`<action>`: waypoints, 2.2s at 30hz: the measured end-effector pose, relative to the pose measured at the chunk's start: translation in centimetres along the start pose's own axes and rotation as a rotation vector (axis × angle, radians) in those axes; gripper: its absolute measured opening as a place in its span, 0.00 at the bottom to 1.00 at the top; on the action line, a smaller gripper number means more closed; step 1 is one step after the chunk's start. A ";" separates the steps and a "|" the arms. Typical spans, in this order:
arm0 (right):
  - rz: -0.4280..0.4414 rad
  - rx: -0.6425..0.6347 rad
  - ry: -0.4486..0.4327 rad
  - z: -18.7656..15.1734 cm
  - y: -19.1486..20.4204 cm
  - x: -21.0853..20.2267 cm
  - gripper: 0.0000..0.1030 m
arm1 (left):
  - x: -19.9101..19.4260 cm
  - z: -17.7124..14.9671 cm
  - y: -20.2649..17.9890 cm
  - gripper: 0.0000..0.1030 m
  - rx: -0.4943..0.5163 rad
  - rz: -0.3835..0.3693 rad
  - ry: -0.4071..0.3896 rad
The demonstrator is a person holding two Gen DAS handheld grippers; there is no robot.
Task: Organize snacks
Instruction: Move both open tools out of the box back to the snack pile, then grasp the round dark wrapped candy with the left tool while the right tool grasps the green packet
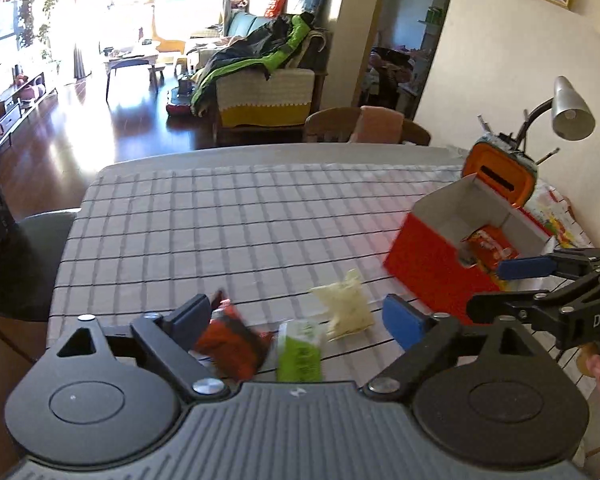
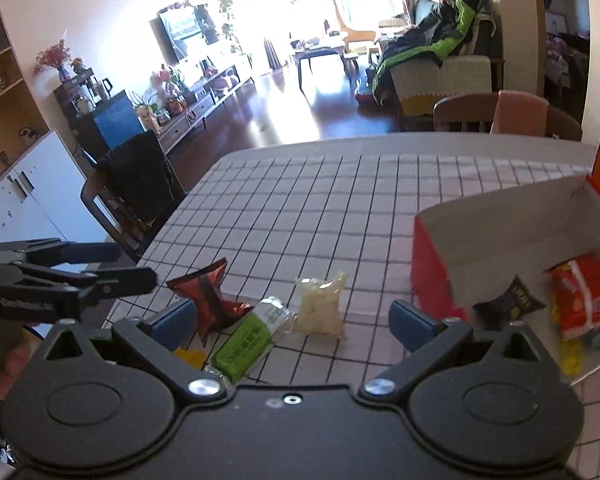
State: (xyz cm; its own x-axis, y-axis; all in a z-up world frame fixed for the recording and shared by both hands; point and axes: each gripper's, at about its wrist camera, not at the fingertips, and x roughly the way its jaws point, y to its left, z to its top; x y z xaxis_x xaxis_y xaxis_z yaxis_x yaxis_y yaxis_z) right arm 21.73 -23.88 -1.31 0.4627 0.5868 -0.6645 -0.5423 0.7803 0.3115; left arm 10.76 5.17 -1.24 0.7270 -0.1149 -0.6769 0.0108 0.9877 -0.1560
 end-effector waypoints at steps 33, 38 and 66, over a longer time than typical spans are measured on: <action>-0.252 0.042 0.274 -3.9 6.2 16.7 0.92 | 7.6 -10.3 10.2 0.91 0.097 0.153 0.269; -0.256 0.029 0.281 -3.6 6.6 17.8 0.89 | 8.7 -10.3 9.5 0.85 0.152 0.135 0.308; -0.261 -0.023 0.275 -3.9 7.3 18.3 0.41 | 8.3 -10.3 9.4 0.43 0.108 0.081 0.337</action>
State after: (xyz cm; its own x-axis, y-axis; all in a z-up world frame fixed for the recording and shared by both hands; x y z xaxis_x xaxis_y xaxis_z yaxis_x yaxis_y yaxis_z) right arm 23.52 -8.33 -13.84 0.3836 0.2863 -0.8780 -0.4478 0.8892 0.0943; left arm 9.78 12.40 -15.75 0.4617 -0.0462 -0.8859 0.0479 0.9985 -0.0271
